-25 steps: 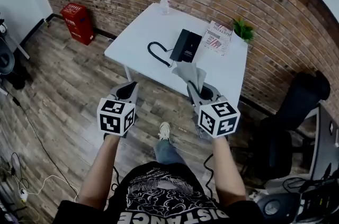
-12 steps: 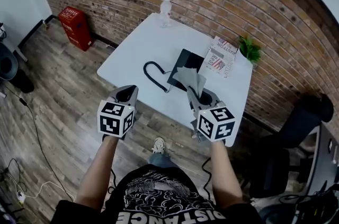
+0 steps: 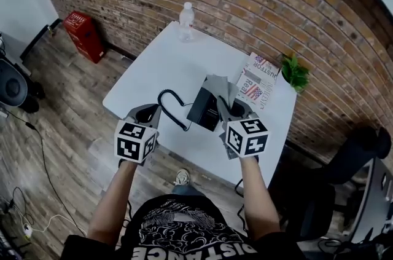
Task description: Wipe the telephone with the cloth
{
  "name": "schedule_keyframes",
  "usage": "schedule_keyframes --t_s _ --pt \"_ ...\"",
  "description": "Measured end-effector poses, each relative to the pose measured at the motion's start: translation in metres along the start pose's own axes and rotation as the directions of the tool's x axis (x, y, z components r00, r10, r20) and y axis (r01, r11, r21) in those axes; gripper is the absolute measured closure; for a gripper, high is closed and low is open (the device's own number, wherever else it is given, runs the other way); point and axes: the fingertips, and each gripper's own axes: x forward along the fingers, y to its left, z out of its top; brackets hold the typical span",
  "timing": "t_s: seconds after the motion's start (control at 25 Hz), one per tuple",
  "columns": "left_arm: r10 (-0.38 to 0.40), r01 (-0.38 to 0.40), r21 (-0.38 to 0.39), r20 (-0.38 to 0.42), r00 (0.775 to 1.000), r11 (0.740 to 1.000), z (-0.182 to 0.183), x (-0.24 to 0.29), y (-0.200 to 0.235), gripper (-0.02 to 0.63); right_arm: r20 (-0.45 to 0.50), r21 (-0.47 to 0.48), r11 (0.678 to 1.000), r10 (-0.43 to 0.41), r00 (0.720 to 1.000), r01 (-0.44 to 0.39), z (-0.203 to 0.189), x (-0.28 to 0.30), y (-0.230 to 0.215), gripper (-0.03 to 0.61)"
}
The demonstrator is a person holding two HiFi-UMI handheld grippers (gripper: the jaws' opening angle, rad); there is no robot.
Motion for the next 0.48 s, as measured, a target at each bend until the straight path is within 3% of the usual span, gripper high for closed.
schedule_keyframes --t_s 0.48 --pt "0.017 -0.018 -0.009 -0.047 0.999 1.000 0.008 0.044 0.019 0.607 -0.035 0.031 0.999 -0.038 0.999 0.039 -0.003 0.068 -0.053 0.568"
